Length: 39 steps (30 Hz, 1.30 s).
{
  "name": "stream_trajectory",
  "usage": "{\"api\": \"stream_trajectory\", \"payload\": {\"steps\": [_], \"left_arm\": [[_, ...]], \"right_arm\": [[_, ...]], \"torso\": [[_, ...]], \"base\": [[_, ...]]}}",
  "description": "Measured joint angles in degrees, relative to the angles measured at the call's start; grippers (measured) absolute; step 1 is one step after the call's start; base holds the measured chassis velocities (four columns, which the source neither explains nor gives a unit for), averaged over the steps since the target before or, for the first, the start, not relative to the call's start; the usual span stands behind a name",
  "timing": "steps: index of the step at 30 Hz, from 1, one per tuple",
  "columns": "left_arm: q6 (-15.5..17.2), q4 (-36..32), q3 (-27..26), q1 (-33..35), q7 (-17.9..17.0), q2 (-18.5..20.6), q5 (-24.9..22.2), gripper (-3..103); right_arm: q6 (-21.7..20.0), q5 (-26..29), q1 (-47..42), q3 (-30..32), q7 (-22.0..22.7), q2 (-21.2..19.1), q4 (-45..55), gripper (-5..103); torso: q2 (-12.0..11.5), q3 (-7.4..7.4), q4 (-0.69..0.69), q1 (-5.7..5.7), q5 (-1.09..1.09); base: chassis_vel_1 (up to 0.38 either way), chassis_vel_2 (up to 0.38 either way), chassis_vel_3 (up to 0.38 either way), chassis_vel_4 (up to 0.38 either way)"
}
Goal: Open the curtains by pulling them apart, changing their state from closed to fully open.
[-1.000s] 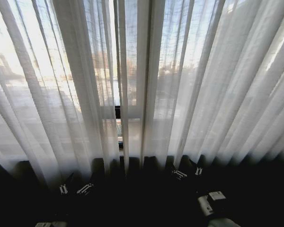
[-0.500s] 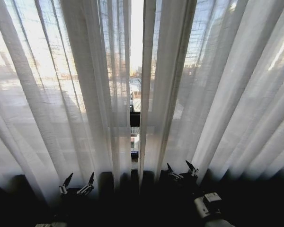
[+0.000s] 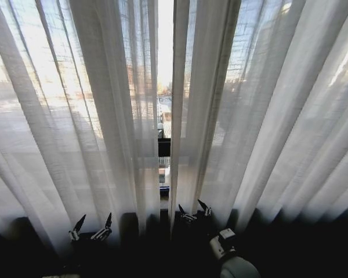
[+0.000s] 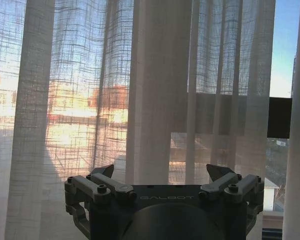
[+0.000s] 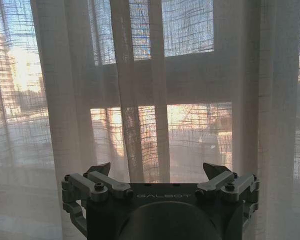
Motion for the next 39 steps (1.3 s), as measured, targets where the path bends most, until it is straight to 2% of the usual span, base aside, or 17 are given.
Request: {"api": "stream_trajectory", "payload": {"steps": [5, 8, 14, 19, 30, 32, 34, 38, 39], "left_arm": [[0.0, -0.2, -0.5, 0.1, 0.0, -0.9, 0.3, 100], [0.0, -0.1, -1.0, 0.2, -0.1, -1.4, 1.1, 100], [0.0, -0.4, -1.9, 0.5, -0.1, -1.9, 1.1, 100], [0.0, -0.6, -2.0, 0.7, -0.2, -2.3, 1.3, 100], [0.0, -0.6, -1.7, 0.7, -0.2, -2.8, 2.0, 100], [0.0, -0.8, -1.7, 0.8, -0.2, -2.7, 2.1, 100], [0.0, -0.8, -1.7, 0.8, -0.2, -2.7, 2.1, 100], [0.0, -1.2, -1.6, 0.8, -0.2, -2.7, 2.2, 100], [0.0, -1.2, -1.6, 0.8, -0.2, -2.7, 2.2, 100]], "right_arm": [[0.0, 2.0, 5.3, -1.6, 0.4, -0.7, -3.7, 100], [-1.3, 5.4, 11.5, -3.5, 1.1, -0.5, -8.0, 100], [-1.9, 6.5, 20.9, -6.0, 2.3, 0.7, -14.6, 100], [-1.7, 6.7, 27.8, -6.2, 3.8, 2.2, -21.0, 100], [0.6, 4.0, 35.4, -5.2, 6.7, 4.6, -31.2, 100], [1.0, 3.3, 37.0, -5.2, 7.2, 5.4, -32.8, 103], [1.3, 3.0, 37.5, -5.2, 7.5, 5.6, -33.4, 99], [2.0, 2.0, 38.0, -5.4, 7.8, 5.6, -33.9, 79], [2.0, 2.0, 38.0, -5.4, 7.8, 5.6, -33.9, 79]], "torso": [[0.0, 0.01, -0.01, 0.03, 0.02], [0.0, 0.00, 0.00, 0.02, 0.02], [0.0, 0.01, 0.01, 0.03, 0.02], [0.0, 0.01, 0.00, 0.02, 0.03], [0.0, 0.01, -0.01, 0.02, 0.02], [0.0, 0.00, 0.00, 0.02, 0.02], [0.0, 0.00, 0.01, 0.02, 0.02], [0.0, 0.00, 0.00, 0.02, 0.02], [0.0, 0.00, 0.00, 0.02, 0.02]], "base": [[0.000, 0.000, 0.000, 0.000], [0.000, 0.000, 0.000, 0.000], [0.000, 0.000, 0.000, 0.000], [0.000, 0.000, 0.000, 0.000], [0.000, 0.000, 0.000, 0.000], [0.000, 0.000, 0.000, 0.000], [0.000, 0.000, 0.000, 0.000], [0.000, 0.000, 0.000, 0.000], [0.000, 0.000, 0.000, 0.000]]}}
